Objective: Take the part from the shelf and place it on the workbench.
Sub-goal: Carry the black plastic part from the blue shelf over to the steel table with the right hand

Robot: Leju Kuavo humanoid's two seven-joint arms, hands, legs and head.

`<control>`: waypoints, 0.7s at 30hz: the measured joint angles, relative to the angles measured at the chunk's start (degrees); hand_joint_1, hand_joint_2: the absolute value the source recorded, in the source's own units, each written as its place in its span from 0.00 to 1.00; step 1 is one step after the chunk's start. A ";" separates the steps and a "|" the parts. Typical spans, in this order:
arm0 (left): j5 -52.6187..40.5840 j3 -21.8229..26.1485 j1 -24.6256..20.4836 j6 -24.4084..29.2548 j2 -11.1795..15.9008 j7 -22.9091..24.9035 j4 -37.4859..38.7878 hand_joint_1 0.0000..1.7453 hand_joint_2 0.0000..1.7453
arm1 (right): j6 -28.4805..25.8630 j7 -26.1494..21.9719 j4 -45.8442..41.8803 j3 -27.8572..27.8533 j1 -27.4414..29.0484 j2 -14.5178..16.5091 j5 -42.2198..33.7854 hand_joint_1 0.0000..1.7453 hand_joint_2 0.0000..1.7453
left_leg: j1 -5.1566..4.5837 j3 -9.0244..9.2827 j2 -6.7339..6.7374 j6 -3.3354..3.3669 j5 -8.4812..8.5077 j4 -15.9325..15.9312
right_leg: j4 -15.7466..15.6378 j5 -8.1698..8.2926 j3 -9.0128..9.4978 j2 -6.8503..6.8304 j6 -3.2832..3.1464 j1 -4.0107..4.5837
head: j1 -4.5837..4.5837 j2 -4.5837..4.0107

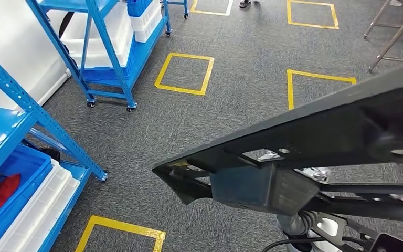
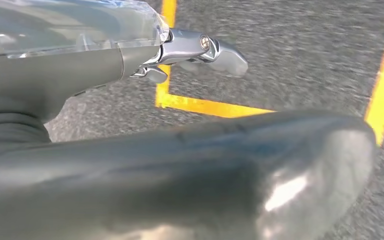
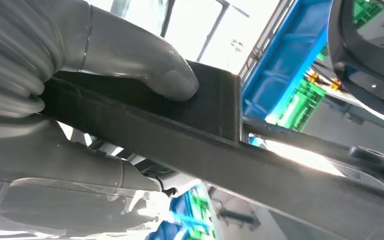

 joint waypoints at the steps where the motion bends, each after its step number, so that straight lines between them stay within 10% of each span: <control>1: 0.00 0.00 0.09 0.11 -0.07 -0.01 0.00 0.00 0.00 | -0.27 -0.01 -0.22 0.01 0.03 -0.23 -0.30 1.00 1.00 | 0.16 -1.59 -1.61 -0.14 -1.99 3.58 | -0.07 0.06 0.02 0.60 -0.20 -0.05 | 0.00 0.00; 3: 0.00 0.00 0.44 0.25 -0.14 0.06 0.00 0.00 0.00 | -0.54 0.00 -0.42 0.00 0.08 -0.62 -0.87 1.00 1.00 | 0.22 -5.41 -3.23 -0.34 -5.28 11.58 | -0.01 0.10 -0.08 2.07 -0.45 0.02 | -0.01 0.00; 5: 0.00 -0.01 0.62 0.34 -0.20 0.15 0.00 0.00 0.00 | -0.72 0.00 -0.44 -0.01 0.13 -1.00 -1.09 1.00 1.00 | 0.24 -6.51 -3.55 -0.40 -4.44 13.20 | 0.18 0.10 -0.10 3.71 -0.46 0.07 | -0.01 0.00; 8: 0.00 -0.01 0.53 0.57 -0.27 0.51 0.00 0.00 0.00 | -1.57 0.01 -0.44 0.26 0.00 -1.64 -1.14 1.00 1.00 | 0.65 -2.11 -5.87 -0.26 1.51 2.68 | 0.92 -0.16 -0.20 5.88 0.01 0.04 | -0.01 0.00; 12: 0.00 0.14 0.73 0.88 -0.52 0.83 0.00 0.00 0.00 | -2.51 0.03 -0.42 1.18 -0.49 -2.44 -0.98 1.00 1.00 | 0.64 -0.15 -7.64 0.72 2.52 -2.17 | 1.38 0.23 -1.33 8.54 1.56 -0.22 | -0.01 0.00; 15: 0.00 0.33 0.48 0.93 -0.82 0.70 0.00 0.00 0.00 | -4.24 0.03 -0.16 2.26 -1.69 -2.96 -0.20 1.00 1.00 | 0.65 -0.04 -5.65 2.02 3.11 -2.86 | 4.03 -1.38 -2.85 5.79 2.26 -0.16 | 0.01 0.00; 19: 0.00 0.35 0.63 0.80 -1.20 0.58 0.00 0.00 0.00 | -5.91 0.02 0.64 3.79 -2.97 -3.75 0.26 1.00 1.00 | 0.17 -0.13 -2.69 2.66 3.10 -2.96 | 17.11 -7.22 -9.03 1.79 2.62 -0.22 | 0.00 0.00; 21: 0.00 0.35 0.56 0.72 -1.40 0.44 0.00 0.00 0.00 | -6.43 0.03 0.97 4.34 -3.20 -4.13 0.40 1.00 1.00 | 0.09 -0.06 -1.29 2.60 2.98 -2.93 | 15.52 -5.43 -8.06 1.38 2.61 -0.34 | 0.00 0.00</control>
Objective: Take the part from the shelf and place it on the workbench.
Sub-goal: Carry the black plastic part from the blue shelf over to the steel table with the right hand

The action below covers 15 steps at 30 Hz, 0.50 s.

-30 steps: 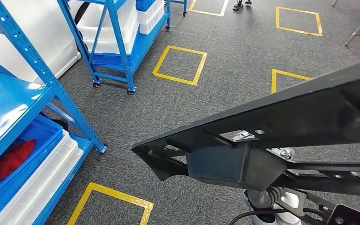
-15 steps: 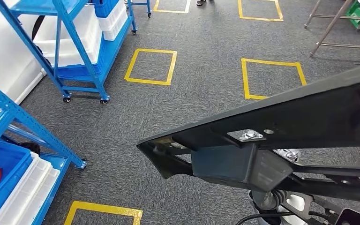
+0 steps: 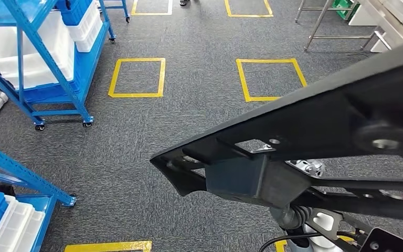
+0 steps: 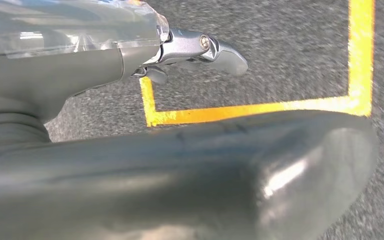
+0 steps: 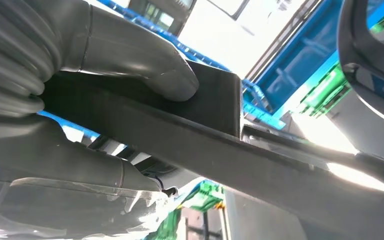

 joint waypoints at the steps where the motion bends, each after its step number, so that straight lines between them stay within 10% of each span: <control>1: 0.00 -0.01 -0.09 -0.09 -0.14 -0.16 0.00 0.00 0.00 | -0.43 0.01 0.10 0.38 -0.22 -0.23 0.08 1.00 1.00 | -0.03 0.12 0.60 -0.11 -0.12 0.02 | -3.76 1.91 2.07 -0.76 -0.11 -0.01 | 0.01 0.00; 5: 0.00 0.01 -0.24 -0.40 -0.65 -0.99 0.00 0.00 0.00 | -2.19 -0.01 0.16 2.31 -1.28 -0.96 0.32 1.00 1.00 | -0.58 0.65 2.78 -1.16 -0.77 0.14 | -14.10 4.54 7.30 -4.40 -1.23 0.96 | 0.00 0.00; 7: 0.00 0.21 -0.41 -0.39 -0.95 -1.15 -0.01 0.00 0.00 | -2.94 -0.02 0.13 3.39 -1.64 -1.21 0.35 1.00 1.00 | -0.49 0.94 3.47 -1.79 -1.06 0.06 | -14.40 4.76 7.22 -2.93 -1.88 0.96 | -0.01 0.00; 9: -0.02 0.60 -0.60 -0.34 -1.26 -1.24 -0.02 0.00 0.00 | -3.69 -0.01 0.17 4.73 -2.67 -1.37 0.29 1.00 1.00 | -0.22 0.28 1.45 -2.34 -2.64 2.05 | -14.85 5.09 7.39 -1.65 -2.57 0.67 | -0.01 0.00; 13: -0.02 1.08 -0.18 -0.36 -1.58 -1.51 -0.02 0.00 0.00 | -5.02 -0.01 0.48 7.33 -4.82 -1.65 0.13 1.00 1.00 | 0.04 -6.45 -2.08 -2.79 -8.28 15.59 | -14.91 5.23 7.48 1.19 -3.11 0.65 | -0.01 0.00; 15: -0.02 1.24 -0.07 -0.45 -1.66 -1.82 -0.02 0.00 0.00 | -5.63 0.00 0.60 8.20 -5.48 -1.92 0.20 1.00 1.00 | 0.05 -7.15 -2.31 -2.75 -6.31 15.53 | -14.70 5.19 7.52 2.77 -3.09 0.70 | -0.01 0.00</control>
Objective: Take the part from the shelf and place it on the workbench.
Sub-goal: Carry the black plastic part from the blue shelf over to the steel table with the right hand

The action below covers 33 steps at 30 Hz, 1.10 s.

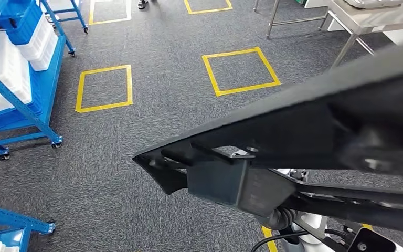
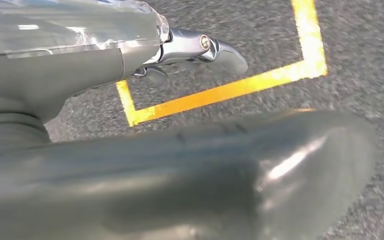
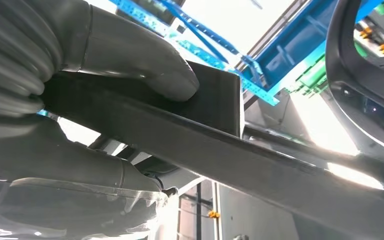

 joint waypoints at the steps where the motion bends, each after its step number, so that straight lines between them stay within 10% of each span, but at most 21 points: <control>1: 0.00 0.07 -0.01 -0.04 -0.02 -0.19 0.00 0.00 0.00 | -0.23 0.01 0.02 0.39 -0.36 -0.14 0.06 1.00 1.00 | 0.03 1.18 -0.40 0.10 2.32 -3.24 | 0.12 -0.05 0.05 0.78 0.06 -0.02 | 0.00 0.00; 4: 0.00 0.26 0.02 -0.09 -0.04 -0.76 0.00 0.00 0.00 | -0.76 -0.01 -0.01 1.38 -1.23 -0.53 0.45 1.00 1.00 | 0.19 5.35 -3.53 0.58 6.56 -13.30 | 0.54 -0.12 -0.15 2.86 0.66 -0.09 | 0.01 0.00; 7: 0.01 0.50 -0.22 -0.13 -0.05 -1.07 0.00 0.00 0.00 | -2.12 -0.02 -0.41 2.43 -1.35 -1.06 1.90 1.00 1.00 | 0.01 6.02 -3.25 1.35 6.78 -14.79 | 0.52 0.19 -0.67 4.32 1.80 -0.36 | 0.00 0.00; 9: 0.02 0.53 -0.48 -0.15 -0.03 -1.15 0.00 0.00 0.00 | -3.57 -0.02 -0.85 3.23 -1.45 -1.40 3.09 1.00 1.00 | 0.09 6.23 -2.07 2.17 7.19 -15.41 | 1.88 -0.83 -1.37 2.51 2.31 -0.27 | 0.01 0.00; 14: 0.02 0.09 -0.09 0.10 0.43 0.22 0.00 0.00 0.00 | -9.56 -0.02 -1.32 6.95 -1.82 -1.67 7.11 1.00 1.00 | -0.23 6.24 1.69 2.88 7.25 -15.75 | 16.43 -7.41 -8.29 -2.36 3.07 -0.65 | 0.02 0.00; 20: 0.02 -0.68 -0.46 0.32 1.09 1.14 0.00 0.00 0.00 | -13.95 0.00 -2.32 10.75 -1.73 -1.96 10.34 1.00 1.00 | -0.59 6.72 5.16 1.68 6.55 -15.40 | 0.58 -0.92 0.34 -6.73 2.35 -0.14 | 0.02 0.00; 24: 0.01 -0.78 -0.88 0.32 1.39 1.14 0.00 0.00 0.00 | -14.63 -0.01 -2.97 13.36 -1.34 -2.17 10.94 1.00 1.00 | -0.33 6.83 5.04 0.34 5.39 -14.44 | -0.15 -0.58 0.35 -4.37 1.10 -0.14 | 0.01 0.00; 29: 0.04 0.12 -0.23 0.79 1.47 0.99 0.00 0.00 0.00 | -13.10 0.01 -3.01 16.85 -1.20 -2.02 10.61 1.00 1.00 | 0.00 -0.27 0.16 -0.40 -1.53 0.82 | -0.26 -0.29 0.38 -0.97 0.23 -0.23 | 0.02 0.00; 33: 0.04 2.30 -0.06 1.42 1.39 0.42 0.00 0.00 0.00 | -11.51 0.27 -2.41 18.27 -2.03 -1.12 8.89 1.00 1.00 | 0.28 3.77 -2.52 -0.14 4.91 -8.96 | 0.37 -0.42 0.28 2.10 0.52 -0.25 | 0.02 0.00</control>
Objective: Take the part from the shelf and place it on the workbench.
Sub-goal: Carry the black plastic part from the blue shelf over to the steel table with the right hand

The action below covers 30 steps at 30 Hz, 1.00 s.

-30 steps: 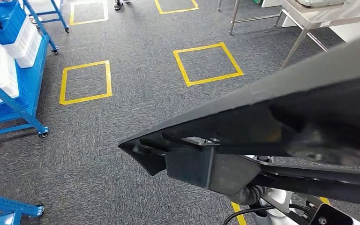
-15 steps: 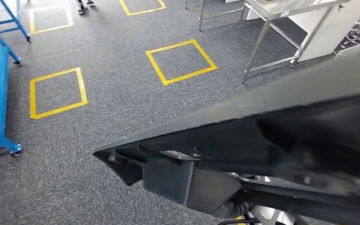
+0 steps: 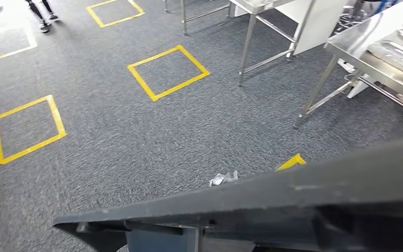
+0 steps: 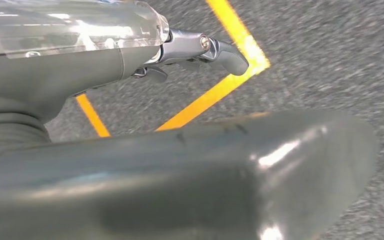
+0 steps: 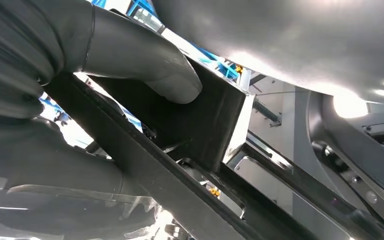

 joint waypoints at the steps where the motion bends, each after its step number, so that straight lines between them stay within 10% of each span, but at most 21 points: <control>1: -0.01 0.63 0.01 0.10 -0.01 -0.21 0.00 0.00 0.00 | 0.50 0.30 0.22 0.13 -0.57 0.38 -0.78 1.00 1.00 | 0.13 1.35 -1.44 0.17 1.04 -3.12 | 0.18 0.03 -0.20 0.75 0.27 -0.03 | 0.00 0.00; 3: -0.02 1.78 0.10 0.21 -0.04 -0.63 0.00 0.00 0.00 | 1.59 1.08 0.66 0.23 -1.76 1.17 -2.55 1.00 1.00 | 0.15 2.35 -3.06 0.62 1.21 -5.54 | 0.31 0.27 -0.71 2.10 0.99 -0.18 | 0.00 0.00; 5: -0.02 2.80 0.08 0.25 -0.15 -1.03 -0.01 0.00 0.00 | 2.83 1.72 1.06 0.23 -2.63 1.79 -4.10 1.00 1.00 | 0.13 2.50 -1.89 1.29 1.51 -5.95 | 0.18 0.57 -1.06 3.05 1.75 -0.38 | 0.00 0.00; 9: 0.02 4.53 0.12 -0.04 -0.60 -1.48 -0.02 0.00 0.00 | 5.56 1.74 2.47 -0.30 -4.12 2.76 -6.12 1.00 1.00 | 0.06 2.77 1.24 2.65 2.09 -6.85 | 7.72 -3.96 -4.73 -3.21 2.44 -0.05 | 0.03 0.00; 12: 0.02 4.70 0.29 -0.32 -0.81 -1.48 -0.02 0.00 0.00 | 7.36 1.27 4.19 -2.32 -4.46 3.35 -6.06 1.00 1.00 | -0.13 2.64 3.79 2.75 1.98 -6.81 | 15.95 -6.77 -8.65 -4.65 2.60 -0.26 | 0.03 0.00; 18: 0.02 3.51 -0.57 -0.94 -1.21 -0.85 -0.04 0.00 0.00 | 9.08 -0.08 6.04 -8.07 -4.21 3.92 -3.68 1.00 1.00 | -0.46 3.27 7.45 1.70 1.34 -6.66 | -0.39 -0.31 0.13 -9.43 1.48 0.67 | 0.03 0.00; 21: 0.02 2.74 -1.04 -1.04 -1.37 -0.71 -0.12 0.00 0.00 | 9.12 -0.22 6.67 -10.27 -3.51 3.92 -3.41 1.00 1.00 | -0.33 3.66 8.87 0.72 0.93 -6.63 | -0.79 0.02 0.01 -7.47 0.59 0.79 | 0.02 0.00; 27: -0.02 2.38 -0.99 -1.13 -1.49 -0.86 -0.22 0.00 0.00 | 9.20 -0.26 8.41 -12.53 -2.74 4.38 -3.32 1.00 1.00 | 0.03 -3.91 2.89 -0.21 -6.09 9.32 | -1.32 0.48 0.38 -3.26 -0.52 0.35 | 0.00 0.00; 30: -0.02 2.38 -0.75 -1.10 -1.55 -0.99 -0.22 0.00 0.00 | 8.88 -0.25 9.20 -13.41 -2.50 4.40 -3.85 1.00 1.00 | 0.04 -2.36 1.68 0.14 -0.84 3.73 | -0.96 0.36 0.52 -0.82 -0.36 0.36 | 0.00 0.00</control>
